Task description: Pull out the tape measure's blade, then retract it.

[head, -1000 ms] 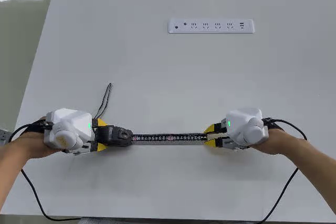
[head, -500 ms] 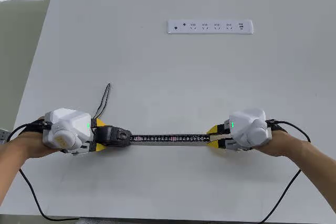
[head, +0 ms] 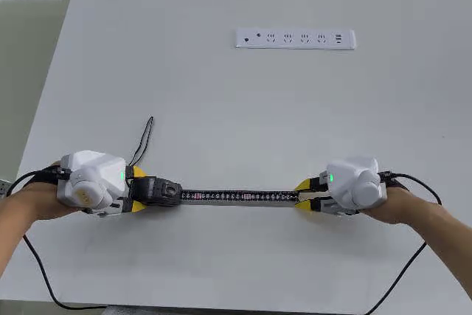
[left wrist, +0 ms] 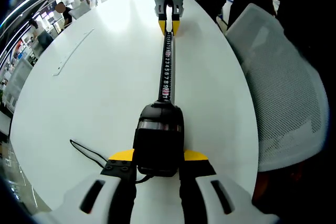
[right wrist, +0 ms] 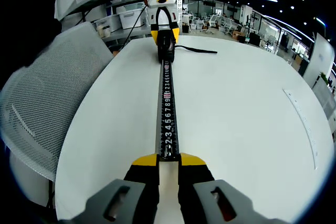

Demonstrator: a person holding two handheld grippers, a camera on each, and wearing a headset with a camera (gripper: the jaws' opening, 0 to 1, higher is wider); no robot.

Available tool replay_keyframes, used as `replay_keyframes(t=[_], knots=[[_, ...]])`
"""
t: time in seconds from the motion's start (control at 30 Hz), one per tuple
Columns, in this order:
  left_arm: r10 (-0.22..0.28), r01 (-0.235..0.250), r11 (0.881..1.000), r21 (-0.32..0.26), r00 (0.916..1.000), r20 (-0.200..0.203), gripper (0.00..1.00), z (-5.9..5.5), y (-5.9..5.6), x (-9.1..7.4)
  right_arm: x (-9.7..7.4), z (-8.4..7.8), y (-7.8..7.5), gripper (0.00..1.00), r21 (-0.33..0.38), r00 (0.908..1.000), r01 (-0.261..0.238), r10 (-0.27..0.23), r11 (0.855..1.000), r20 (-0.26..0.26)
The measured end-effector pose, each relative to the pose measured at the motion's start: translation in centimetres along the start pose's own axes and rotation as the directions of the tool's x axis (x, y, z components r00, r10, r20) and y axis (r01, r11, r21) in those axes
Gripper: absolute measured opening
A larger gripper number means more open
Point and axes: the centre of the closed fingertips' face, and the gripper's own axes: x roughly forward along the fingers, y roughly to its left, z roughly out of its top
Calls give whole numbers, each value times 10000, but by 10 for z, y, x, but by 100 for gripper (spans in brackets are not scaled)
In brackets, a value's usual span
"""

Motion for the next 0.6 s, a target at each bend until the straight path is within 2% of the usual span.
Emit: replay_keyframes(t=[0.4,0.6], knots=[[-39,39,10000,-3,10000,-23,28,3,-1,-2,-4,-5,0,11,71,9998,16,-15,10000,-189],[-52,52,10000,-40,10000,-42,28,1,0,-1,-3,-4,-2,11,64,9994,60,-58,10000,-332]])
